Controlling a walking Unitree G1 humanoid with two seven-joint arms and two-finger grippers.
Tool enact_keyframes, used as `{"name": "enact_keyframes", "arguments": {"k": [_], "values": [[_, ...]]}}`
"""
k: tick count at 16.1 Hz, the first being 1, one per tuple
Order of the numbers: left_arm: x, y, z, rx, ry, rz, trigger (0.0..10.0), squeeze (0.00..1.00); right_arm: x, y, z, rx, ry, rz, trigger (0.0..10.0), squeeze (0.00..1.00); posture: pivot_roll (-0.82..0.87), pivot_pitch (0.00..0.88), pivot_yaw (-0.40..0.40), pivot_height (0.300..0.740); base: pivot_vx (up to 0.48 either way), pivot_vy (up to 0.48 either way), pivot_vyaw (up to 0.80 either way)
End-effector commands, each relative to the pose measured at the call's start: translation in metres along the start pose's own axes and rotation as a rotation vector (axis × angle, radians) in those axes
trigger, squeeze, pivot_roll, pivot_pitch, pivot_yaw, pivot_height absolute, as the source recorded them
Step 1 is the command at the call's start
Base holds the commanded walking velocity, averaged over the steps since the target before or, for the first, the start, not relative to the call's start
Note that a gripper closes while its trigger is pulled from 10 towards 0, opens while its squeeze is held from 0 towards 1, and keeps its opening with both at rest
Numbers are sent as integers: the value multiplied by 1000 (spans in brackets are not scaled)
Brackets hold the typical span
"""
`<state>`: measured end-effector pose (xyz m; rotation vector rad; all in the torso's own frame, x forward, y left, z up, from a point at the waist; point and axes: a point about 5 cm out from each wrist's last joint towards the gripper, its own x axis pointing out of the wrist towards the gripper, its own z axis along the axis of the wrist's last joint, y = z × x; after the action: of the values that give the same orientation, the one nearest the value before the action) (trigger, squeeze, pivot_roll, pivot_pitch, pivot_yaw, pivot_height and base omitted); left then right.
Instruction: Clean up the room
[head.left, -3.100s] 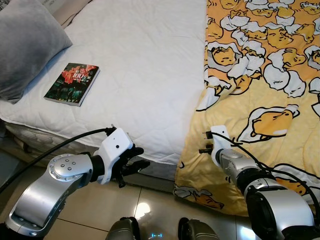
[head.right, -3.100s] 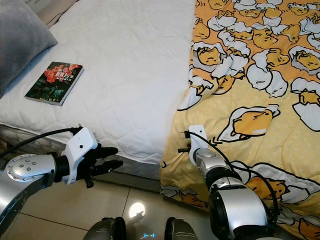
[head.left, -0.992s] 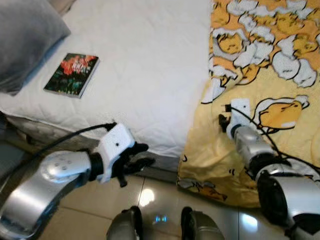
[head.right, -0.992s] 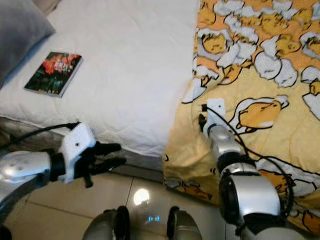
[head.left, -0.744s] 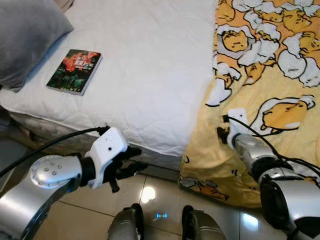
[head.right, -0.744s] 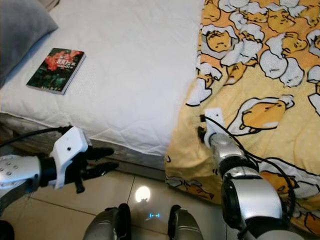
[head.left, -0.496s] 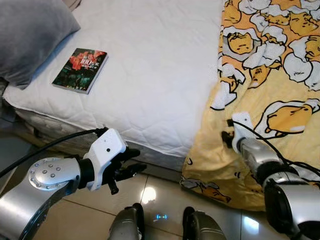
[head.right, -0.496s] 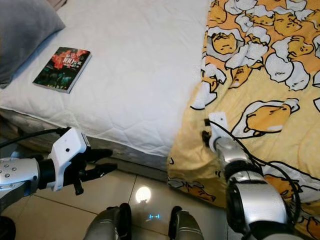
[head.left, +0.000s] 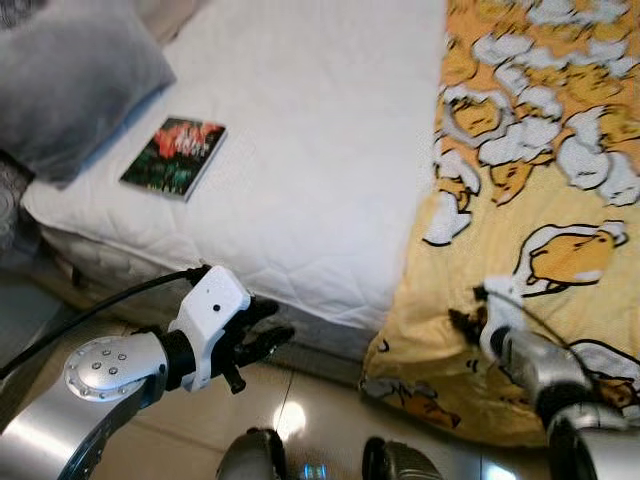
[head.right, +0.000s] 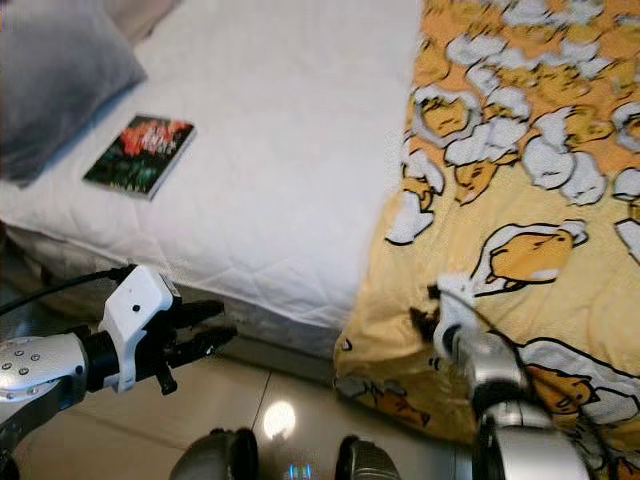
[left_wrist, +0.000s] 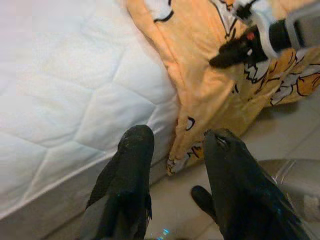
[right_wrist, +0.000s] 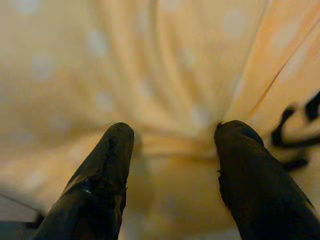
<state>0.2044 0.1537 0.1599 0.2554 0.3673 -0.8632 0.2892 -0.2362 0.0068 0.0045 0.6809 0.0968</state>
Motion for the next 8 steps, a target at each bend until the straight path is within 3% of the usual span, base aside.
{"name": "enact_keyframes", "arguments": {"k": [1, 3, 6, 8], "values": [[0, 1, -3, -5, 1, 22, 10000, 0, -4, 1, -3, 25, -4, 22, 10000, 0, 25, 51, 21, 740, 0, 0, 0], [2, 4, -2, -9, -15, 48, 10000, 0, -18, -1, 15, 62, -123, 8, 10000, 0, 2, 28, 28, 740, 0, 0, 0], [3, 7, -2, -22, -33, 84, 10000, 0, -42, 4, 32, 45, -250, -8, 10000, 0, -31, 0, 22, 740, 0, 0, 0], [6, 16, -6, -51, -56, 222, 10000, 0, -64, 15, 47, 79, -384, -56, 10000, 0, -48, 0, 21, 740, 0, 0, 0]]}}
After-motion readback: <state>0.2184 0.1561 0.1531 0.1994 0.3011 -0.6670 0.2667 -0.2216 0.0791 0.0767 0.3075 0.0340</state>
